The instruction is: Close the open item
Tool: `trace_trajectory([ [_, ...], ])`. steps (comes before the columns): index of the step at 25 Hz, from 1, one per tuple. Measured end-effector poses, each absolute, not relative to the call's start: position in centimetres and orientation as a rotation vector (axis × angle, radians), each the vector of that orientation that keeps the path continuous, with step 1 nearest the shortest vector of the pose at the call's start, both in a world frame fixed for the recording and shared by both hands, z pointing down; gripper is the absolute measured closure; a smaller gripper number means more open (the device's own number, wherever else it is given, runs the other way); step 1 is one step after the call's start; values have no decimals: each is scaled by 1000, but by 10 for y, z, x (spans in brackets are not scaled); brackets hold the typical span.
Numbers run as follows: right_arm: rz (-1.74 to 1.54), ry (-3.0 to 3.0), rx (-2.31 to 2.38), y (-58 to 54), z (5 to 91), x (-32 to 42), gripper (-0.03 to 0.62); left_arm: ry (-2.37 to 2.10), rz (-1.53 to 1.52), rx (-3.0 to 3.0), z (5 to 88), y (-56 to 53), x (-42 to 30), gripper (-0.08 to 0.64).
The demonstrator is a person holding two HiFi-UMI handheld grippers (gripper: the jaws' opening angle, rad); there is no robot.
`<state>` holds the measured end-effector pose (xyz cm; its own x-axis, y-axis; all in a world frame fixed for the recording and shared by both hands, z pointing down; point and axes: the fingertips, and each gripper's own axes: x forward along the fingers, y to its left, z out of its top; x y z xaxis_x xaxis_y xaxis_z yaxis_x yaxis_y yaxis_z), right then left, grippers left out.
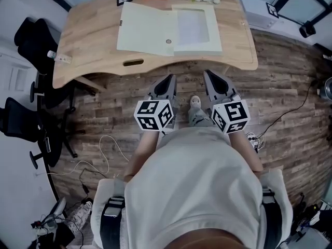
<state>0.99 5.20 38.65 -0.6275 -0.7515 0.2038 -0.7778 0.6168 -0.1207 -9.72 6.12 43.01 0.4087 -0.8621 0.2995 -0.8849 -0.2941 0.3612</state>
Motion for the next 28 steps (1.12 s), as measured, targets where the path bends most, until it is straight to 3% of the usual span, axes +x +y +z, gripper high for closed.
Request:
trace_trajectory([
  [28,287,-2761,1121,-110,385,22,572,-1654,-20,1986,435,-76,-108,538],
])
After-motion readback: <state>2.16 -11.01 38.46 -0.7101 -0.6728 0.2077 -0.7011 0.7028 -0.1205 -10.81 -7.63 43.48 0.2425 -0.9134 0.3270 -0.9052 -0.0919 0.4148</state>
